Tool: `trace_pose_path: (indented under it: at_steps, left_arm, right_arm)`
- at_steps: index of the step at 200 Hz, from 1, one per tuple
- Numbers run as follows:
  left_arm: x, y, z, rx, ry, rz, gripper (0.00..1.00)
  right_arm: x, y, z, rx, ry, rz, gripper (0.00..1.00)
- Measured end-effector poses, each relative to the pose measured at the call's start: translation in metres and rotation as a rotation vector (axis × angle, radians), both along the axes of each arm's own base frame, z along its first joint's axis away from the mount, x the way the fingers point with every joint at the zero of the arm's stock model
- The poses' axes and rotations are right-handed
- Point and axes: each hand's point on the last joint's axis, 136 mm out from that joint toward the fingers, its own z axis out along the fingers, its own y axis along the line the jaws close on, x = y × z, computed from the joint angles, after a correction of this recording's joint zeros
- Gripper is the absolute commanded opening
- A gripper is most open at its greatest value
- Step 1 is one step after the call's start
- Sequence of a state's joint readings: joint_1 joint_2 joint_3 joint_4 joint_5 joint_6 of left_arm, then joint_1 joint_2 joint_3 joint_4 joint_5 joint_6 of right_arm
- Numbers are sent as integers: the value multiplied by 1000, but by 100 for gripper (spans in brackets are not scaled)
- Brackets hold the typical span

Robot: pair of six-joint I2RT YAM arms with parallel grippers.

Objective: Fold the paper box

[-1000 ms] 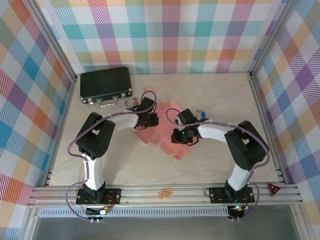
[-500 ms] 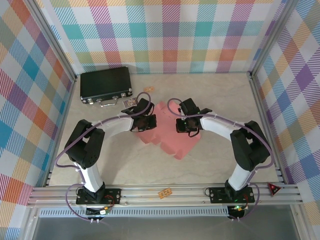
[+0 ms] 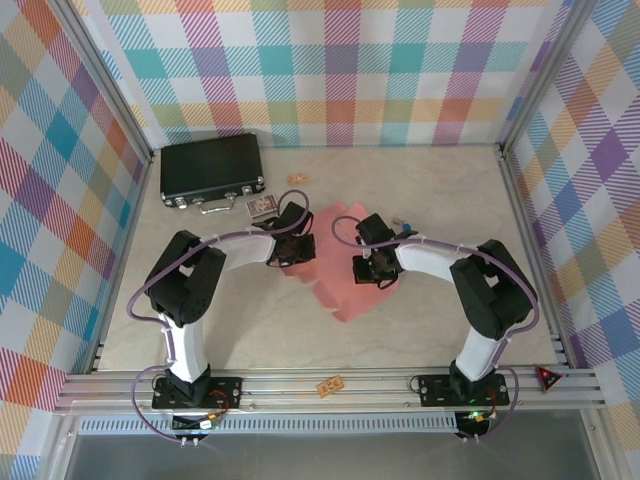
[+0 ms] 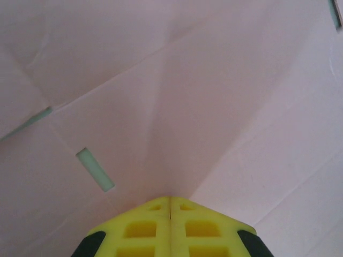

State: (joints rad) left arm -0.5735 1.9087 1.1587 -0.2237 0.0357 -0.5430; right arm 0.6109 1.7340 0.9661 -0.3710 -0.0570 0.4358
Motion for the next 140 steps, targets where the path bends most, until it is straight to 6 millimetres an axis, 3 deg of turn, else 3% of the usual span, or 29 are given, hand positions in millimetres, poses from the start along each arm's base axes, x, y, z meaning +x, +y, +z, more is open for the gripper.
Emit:
trace_pose_path:
  at_steps: [35,66,114,140]
  left_arm:
    - [27,-21,1,-12,-46,-62,0]
    - [38,-40,3,-52,-51,-125,3]
    - [27,-46,3,-74,-1,-175,11]
    - [21,-39,17,-57,8,-180,16]
  right_arm:
    - [-15,14,0,75,22,-20,12]
    - [-27,30,0,141,49,-22,12]
    - [-29,31,4,139,46,-36,15]
    - [-16,27,23,149,9,-53,15]
